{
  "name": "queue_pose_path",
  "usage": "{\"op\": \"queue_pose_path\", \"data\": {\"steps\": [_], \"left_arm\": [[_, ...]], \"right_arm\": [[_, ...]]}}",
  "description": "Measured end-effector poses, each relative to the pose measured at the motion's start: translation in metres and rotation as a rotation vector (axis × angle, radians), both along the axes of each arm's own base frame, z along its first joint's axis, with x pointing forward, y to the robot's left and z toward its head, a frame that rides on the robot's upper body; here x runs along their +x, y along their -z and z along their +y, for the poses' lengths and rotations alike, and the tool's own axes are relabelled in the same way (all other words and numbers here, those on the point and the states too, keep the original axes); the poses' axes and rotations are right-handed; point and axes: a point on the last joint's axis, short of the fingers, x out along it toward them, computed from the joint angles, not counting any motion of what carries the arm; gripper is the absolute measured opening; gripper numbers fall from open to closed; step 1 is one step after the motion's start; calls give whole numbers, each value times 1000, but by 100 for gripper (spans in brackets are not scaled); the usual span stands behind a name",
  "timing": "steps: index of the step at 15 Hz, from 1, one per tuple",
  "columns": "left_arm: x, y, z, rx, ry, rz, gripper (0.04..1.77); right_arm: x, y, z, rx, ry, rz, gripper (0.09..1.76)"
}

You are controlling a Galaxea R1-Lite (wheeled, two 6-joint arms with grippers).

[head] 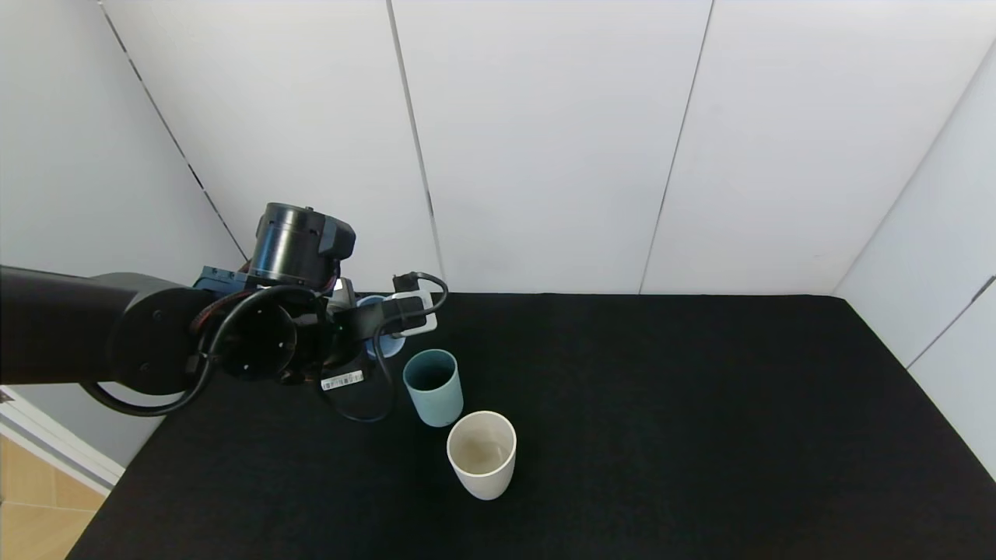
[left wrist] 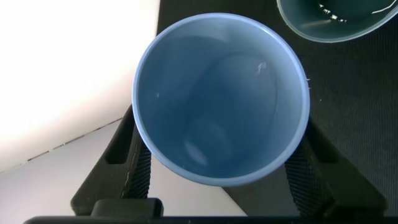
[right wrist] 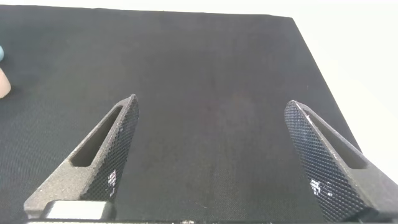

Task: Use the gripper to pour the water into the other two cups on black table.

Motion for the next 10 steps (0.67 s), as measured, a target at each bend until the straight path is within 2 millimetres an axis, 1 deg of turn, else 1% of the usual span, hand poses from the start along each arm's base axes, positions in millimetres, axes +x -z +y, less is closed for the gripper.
{"op": "queue_pose_path", "data": {"steps": [3, 10], "left_arm": [[0, 1, -3, 38, 13, 3, 122], [1, 8, -17, 106, -6, -4, 122]], "right_arm": [[0, 0, 0, 0, 0, 0, 171], [0, 0, 0, 0, -1, 0, 171]]}}
